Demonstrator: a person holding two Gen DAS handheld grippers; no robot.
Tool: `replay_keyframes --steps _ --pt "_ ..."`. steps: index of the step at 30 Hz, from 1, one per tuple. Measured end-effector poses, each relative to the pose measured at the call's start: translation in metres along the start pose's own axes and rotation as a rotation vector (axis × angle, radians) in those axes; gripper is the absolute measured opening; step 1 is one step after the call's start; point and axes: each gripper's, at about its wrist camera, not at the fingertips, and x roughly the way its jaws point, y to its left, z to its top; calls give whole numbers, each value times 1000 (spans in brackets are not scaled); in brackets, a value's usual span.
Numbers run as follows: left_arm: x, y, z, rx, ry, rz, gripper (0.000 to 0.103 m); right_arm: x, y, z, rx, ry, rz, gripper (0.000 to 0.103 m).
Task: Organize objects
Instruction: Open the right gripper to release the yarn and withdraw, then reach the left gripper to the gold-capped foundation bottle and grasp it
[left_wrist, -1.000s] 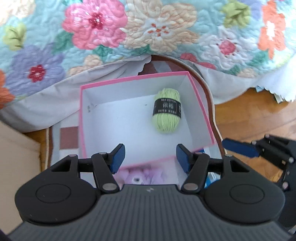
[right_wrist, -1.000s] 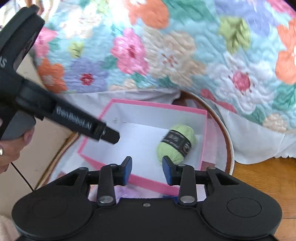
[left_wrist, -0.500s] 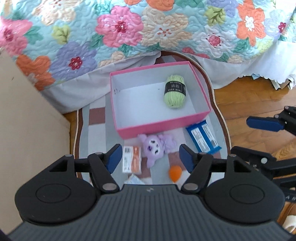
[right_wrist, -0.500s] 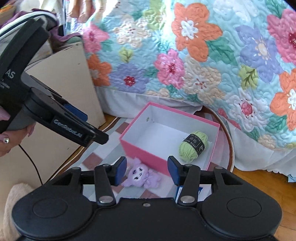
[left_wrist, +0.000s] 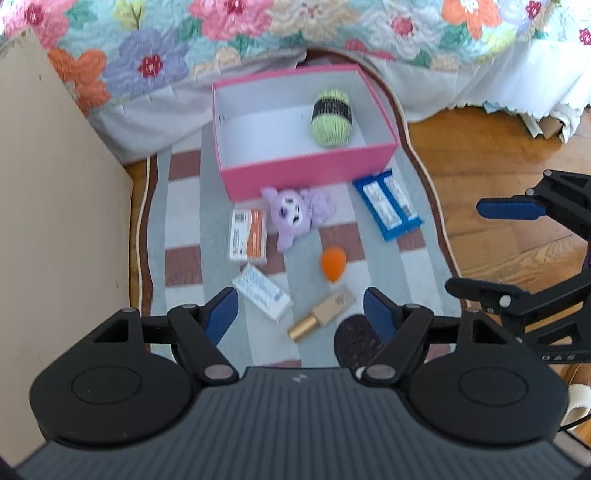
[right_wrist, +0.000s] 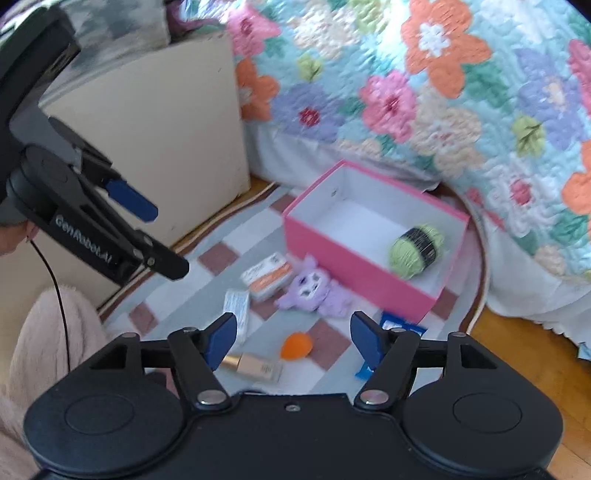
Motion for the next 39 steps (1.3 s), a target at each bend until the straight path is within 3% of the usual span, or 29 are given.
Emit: replay_keyframes --steps 11,15,17,22,28,34,39 --pt "51 9 -23 -29 97 14 74 41 8 -32 -36 70 101 73" --pt "65 11 -31 -38 101 15 78 57 9 -42 -9 49 143 89" --pt "72 13 -36 -46 98 4 86 66 9 -47 3 37 160 89" --pt "94 17 -46 -46 118 -26 93 90 16 -59 -14 80 198 89" --pt "133 25 -55 -92 150 -73 93 127 17 -68 11 97 208 89" --pt "177 28 -64 -125 166 -73 93 170 8 -77 138 138 228 89" --pt "199 37 -68 -222 131 -99 93 196 0 -83 168 141 209 85"
